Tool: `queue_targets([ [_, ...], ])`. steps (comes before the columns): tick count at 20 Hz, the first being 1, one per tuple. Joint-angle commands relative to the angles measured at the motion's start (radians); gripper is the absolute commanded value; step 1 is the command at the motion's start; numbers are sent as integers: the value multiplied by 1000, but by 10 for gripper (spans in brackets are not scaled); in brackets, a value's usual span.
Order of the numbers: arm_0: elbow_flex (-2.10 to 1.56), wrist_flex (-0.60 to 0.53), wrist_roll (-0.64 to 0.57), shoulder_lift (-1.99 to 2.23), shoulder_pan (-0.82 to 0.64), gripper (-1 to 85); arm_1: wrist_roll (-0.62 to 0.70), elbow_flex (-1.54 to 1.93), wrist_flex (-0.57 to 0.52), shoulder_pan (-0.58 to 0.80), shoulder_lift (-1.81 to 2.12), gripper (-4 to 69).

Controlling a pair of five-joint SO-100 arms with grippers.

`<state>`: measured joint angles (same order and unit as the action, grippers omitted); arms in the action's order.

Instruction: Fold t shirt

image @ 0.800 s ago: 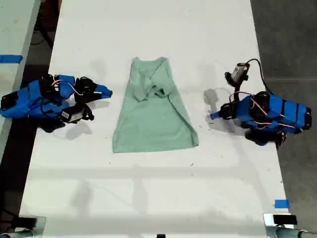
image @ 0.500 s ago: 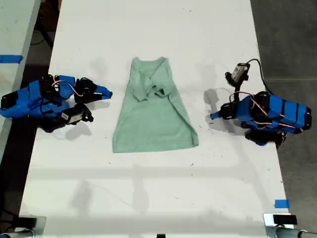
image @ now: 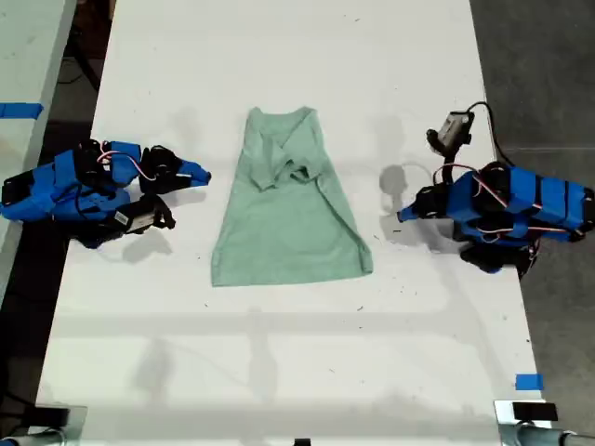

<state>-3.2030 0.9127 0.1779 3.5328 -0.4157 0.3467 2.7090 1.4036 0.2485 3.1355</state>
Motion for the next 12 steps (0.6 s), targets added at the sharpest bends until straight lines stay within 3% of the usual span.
queue_targets([
  [1,-17,0,-8,5,0,-2,-97,-310,-31,-74,-364,3],
  [3,-17,0,-8,5,5,-2,-150,-476,-31,-130,-586,43],
  [4,-17,0,-8,5,5,-2,-164,-560,-29,-164,-699,124],
  [8,-17,0,-8,5,8,-2,-201,-755,-48,-239,-1015,319],
  [12,-17,0,-8,5,12,-2,-212,-681,-193,-241,-1132,309],
])
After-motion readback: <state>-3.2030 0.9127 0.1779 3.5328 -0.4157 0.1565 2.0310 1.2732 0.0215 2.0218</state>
